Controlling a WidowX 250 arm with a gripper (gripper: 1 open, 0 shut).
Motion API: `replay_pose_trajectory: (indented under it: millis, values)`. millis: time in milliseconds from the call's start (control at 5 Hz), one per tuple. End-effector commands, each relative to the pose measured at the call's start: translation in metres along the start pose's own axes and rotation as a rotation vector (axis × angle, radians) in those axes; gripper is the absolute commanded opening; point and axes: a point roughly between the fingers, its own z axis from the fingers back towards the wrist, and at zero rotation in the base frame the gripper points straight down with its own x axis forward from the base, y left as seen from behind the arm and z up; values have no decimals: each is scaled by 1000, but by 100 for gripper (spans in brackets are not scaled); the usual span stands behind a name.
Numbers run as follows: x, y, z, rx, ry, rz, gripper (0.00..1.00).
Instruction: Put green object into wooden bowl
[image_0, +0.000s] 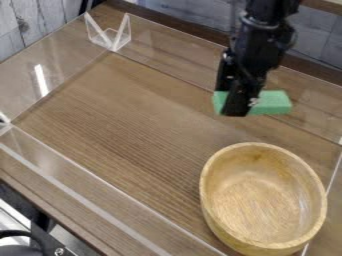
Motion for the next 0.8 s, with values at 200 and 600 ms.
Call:
replay_pose_trajectory:
  millis: [200, 600]
  values:
    - [1, -52, 2, 11, -64, 94, 0]
    - [6, -105, -17, 9, -83, 71, 0]
